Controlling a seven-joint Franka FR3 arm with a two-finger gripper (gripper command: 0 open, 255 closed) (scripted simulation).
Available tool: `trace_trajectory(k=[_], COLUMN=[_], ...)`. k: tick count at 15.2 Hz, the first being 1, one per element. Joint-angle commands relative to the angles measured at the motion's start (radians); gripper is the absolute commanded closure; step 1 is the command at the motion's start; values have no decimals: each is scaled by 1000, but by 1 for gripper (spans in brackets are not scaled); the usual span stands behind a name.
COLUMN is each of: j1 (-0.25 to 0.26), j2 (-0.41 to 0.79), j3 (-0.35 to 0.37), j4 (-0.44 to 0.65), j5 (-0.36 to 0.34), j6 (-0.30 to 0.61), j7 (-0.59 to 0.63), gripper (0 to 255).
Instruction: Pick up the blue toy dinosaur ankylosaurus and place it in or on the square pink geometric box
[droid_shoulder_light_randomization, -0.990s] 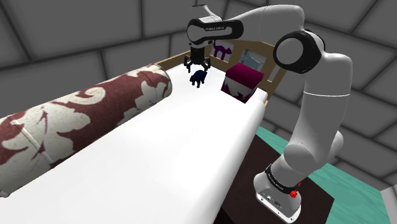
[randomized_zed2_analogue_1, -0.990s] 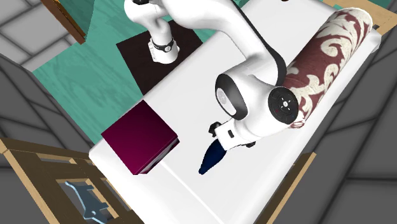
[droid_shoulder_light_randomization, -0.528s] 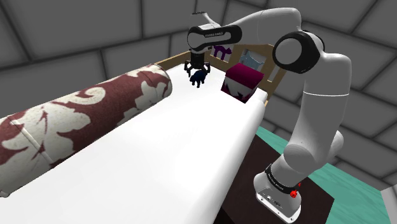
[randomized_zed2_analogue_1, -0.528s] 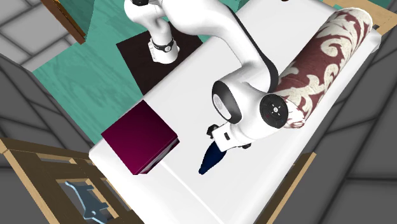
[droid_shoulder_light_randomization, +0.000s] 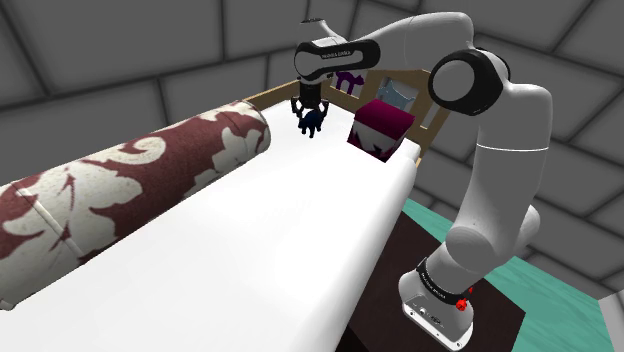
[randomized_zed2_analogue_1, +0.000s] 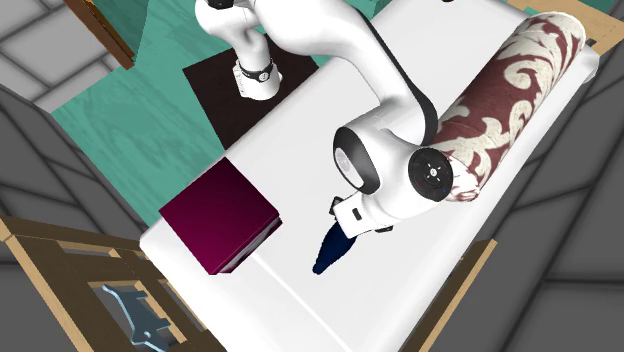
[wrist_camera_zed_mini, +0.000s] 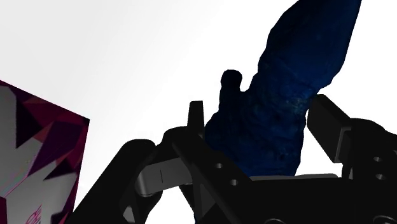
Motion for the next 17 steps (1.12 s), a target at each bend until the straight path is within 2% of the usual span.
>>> trace_trajectory(k=[1,7,17], j1=[0,0,3], j2=[0,0,-29], j3=[0,0,4], j4=[0,0,89], j5=[0,0,11], j6=[0,0,-117], j7=[0,0,-20], gripper=[255,255,255])
